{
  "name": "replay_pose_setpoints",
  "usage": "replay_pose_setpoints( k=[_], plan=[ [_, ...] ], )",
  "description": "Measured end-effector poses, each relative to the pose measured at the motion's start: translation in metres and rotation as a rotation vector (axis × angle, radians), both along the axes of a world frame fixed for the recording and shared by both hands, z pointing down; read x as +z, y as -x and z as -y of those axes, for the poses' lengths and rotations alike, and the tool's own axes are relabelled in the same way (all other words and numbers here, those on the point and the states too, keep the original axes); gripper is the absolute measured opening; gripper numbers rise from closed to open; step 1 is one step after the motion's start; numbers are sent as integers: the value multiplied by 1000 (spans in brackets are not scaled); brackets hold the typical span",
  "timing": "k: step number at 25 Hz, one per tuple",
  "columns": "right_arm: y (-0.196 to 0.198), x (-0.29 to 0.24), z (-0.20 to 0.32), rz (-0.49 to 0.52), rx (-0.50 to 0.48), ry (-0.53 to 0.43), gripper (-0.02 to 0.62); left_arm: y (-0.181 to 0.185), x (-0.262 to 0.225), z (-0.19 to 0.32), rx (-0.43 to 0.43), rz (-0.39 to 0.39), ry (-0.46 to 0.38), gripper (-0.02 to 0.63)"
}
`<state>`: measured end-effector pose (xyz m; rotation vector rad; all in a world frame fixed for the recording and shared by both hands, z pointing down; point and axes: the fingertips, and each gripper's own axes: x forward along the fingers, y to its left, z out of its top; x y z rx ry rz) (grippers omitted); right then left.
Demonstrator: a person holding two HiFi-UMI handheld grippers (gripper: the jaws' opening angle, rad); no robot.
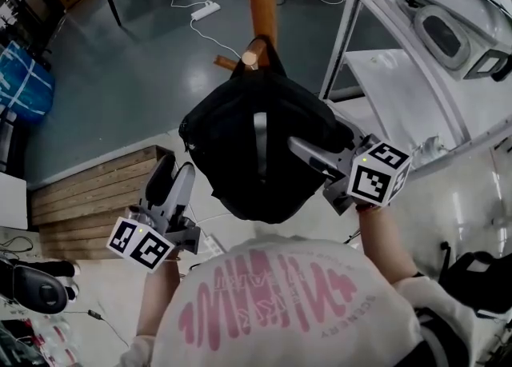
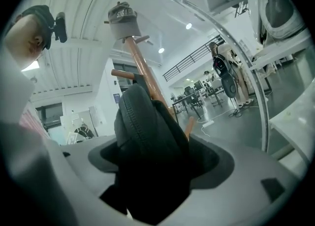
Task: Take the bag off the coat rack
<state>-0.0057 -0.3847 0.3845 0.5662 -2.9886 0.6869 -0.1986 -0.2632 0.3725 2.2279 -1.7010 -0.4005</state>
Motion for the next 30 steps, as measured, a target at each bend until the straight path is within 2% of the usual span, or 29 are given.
replay_pose_setpoints(
  k=[6, 9, 12, 15, 21, 25, 30],
  plan=[
    [-1, 0, -1, -1, 6, -5, 394, -15, -4, 7, 64, 102, -25, 357],
    [0, 0, -2, -2, 4, -6, 393, -26, 0, 14, 99, 151, -19, 396],
    [-2, 0, -2, 4, 6, -11, 389, -41, 8, 23, 158, 207, 9, 407],
    [-3, -1, -1, 10, 10, -16, 382, -49, 12, 31, 196, 231, 32, 405],
    [-2, 0, -2, 16, 10, -15, 380, -39, 15, 50, 131, 267, 41, 405],
    [1, 2, -5, 11, 2, -14, 385, -32, 14, 61, 108, 249, 37, 405],
    [2, 2, -5, 9, 9, -15, 387, -29, 19, 70, 89, 345, 56, 403]
  ],
)
